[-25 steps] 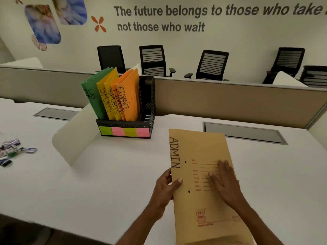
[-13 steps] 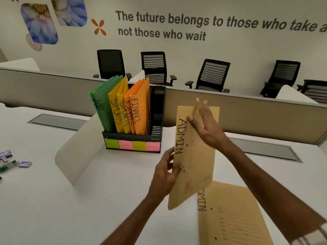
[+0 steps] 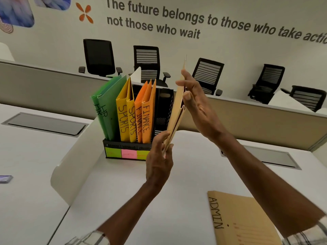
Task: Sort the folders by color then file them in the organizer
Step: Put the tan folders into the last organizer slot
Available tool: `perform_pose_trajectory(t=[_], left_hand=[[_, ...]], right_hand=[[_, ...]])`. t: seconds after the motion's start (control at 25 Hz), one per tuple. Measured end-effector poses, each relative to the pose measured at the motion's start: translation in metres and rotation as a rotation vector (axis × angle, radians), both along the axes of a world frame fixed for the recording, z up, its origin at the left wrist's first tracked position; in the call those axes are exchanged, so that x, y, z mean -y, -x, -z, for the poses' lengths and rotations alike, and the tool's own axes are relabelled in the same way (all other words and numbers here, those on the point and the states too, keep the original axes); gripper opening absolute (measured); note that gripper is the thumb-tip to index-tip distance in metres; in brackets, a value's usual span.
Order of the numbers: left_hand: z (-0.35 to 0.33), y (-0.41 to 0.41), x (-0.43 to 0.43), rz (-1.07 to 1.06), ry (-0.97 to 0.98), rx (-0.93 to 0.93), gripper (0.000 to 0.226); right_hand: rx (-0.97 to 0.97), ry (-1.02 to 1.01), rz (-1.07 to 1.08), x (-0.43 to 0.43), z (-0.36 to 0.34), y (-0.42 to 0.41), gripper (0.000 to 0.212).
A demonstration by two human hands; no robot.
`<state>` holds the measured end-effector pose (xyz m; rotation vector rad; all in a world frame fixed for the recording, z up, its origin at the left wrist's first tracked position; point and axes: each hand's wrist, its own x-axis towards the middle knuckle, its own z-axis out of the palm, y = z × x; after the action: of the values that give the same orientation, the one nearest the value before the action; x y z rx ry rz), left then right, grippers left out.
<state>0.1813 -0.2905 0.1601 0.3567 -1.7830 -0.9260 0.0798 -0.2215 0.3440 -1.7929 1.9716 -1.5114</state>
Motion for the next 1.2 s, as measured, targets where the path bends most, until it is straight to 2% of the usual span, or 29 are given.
perform_pose_trajectory(t=[0.08, 0.16, 0.32, 0.48, 0.72, 0.88, 1.08, 1.2], left_hand=[[0.003, 0.007, 0.015, -0.032, 0.032, -0.033, 0.044], [0.009, 0.017, 0.029, -0.047, 0.071, -0.053, 0.046], [0.019, 0.041, 0.054, -0.049, 0.109, -0.028, 0.049], [0.02, 0.064, 0.073, -0.002, 0.141, -0.057, 0.052], [0.015, 0.089, 0.091, -0.007, 0.124, -0.108, 0.05], [0.028, 0.09, 0.096, -0.016, 0.107, -0.068, 0.05], [0.046, 0.083, 0.1, 0.016, 0.103, 0.056, 0.073], [0.046, 0.081, 0.098, -0.053, 0.127, 0.11, 0.084]], right_hand=[[-0.002, 0.013, -0.05, 0.012, 0.003, 0.003, 0.042], [-0.032, 0.008, -0.074, 0.023, 0.006, 0.008, 0.036], [-0.083, -0.032, -0.081, 0.046, 0.019, 0.017, 0.038], [-0.022, 0.009, -0.052, 0.061, 0.022, 0.033, 0.037], [-0.076, 0.045, -0.034, 0.077, 0.015, 0.055, 0.046], [-0.027, -0.015, -0.061, 0.088, 0.028, 0.061, 0.045], [0.026, -0.085, -0.064, 0.1, 0.048, 0.063, 0.046], [0.076, -0.085, -0.075, 0.111, 0.048, 0.062, 0.046]])
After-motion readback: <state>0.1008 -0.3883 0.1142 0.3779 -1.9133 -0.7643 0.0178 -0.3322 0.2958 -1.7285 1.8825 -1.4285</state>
